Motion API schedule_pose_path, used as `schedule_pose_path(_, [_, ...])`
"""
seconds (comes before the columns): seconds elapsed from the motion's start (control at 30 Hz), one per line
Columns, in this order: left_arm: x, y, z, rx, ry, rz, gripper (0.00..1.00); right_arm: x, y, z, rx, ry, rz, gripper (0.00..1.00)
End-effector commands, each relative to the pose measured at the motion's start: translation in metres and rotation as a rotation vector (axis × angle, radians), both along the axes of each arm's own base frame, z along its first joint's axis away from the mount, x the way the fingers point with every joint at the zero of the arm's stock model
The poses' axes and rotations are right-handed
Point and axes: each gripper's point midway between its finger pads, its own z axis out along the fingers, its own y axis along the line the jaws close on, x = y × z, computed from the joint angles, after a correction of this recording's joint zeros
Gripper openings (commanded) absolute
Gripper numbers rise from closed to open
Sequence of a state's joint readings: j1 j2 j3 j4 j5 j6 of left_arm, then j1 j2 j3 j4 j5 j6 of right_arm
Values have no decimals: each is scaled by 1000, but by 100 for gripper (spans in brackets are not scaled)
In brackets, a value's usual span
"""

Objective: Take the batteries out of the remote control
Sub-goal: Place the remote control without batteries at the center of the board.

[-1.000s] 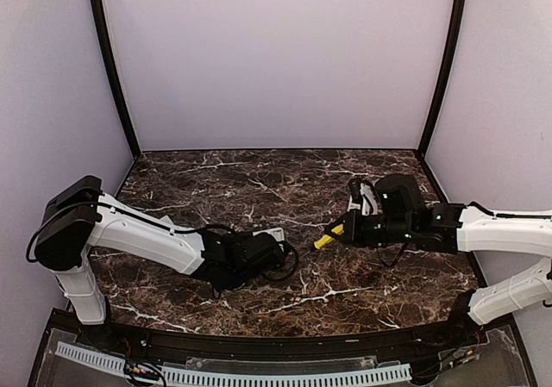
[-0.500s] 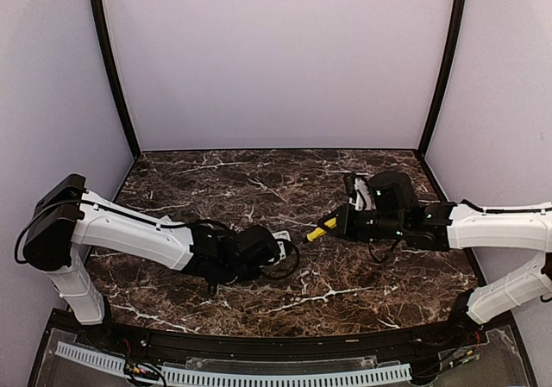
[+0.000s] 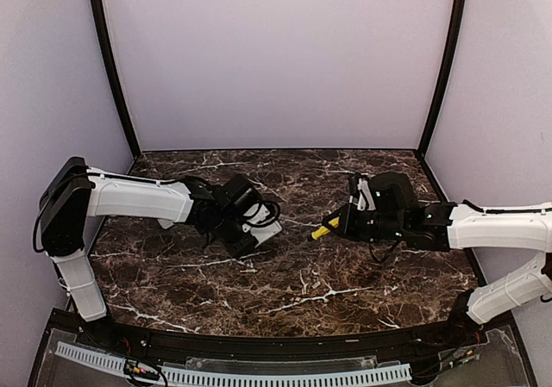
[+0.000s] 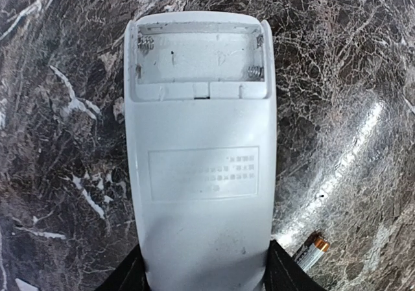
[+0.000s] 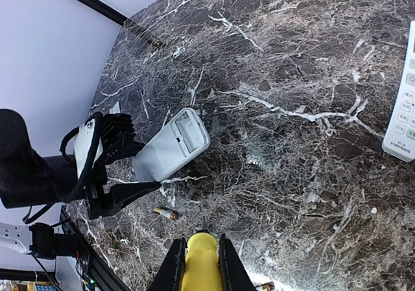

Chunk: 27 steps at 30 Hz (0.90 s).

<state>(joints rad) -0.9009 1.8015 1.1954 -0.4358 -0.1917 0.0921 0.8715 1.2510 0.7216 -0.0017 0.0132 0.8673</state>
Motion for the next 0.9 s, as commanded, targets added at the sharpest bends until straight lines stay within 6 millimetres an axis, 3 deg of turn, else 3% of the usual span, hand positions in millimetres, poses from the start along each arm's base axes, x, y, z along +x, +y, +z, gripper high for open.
schedule_pose_path(0.0, [-20,-6,-7,-123,242,37,34,2,-7,5,1,-27,-37,0])
schedule_pose_path(0.3, [-17,-6,-9,-206,363,88,39,-1,-13,-3,-20,-8,-54,0])
schedule_pose_path(0.63, [-8,3,-18,-164,347,146,47,-1,-18,-3,-24,-9,-66,0])
schedule_pose_path(0.77, [-7,2,-18,-171,345,157,54,-1,-17,-7,-28,-1,-65,0])
schedule_pose_path(0.87, [-5,1,-14,-184,334,162,69,-1,-13,-10,-23,10,-57,0])
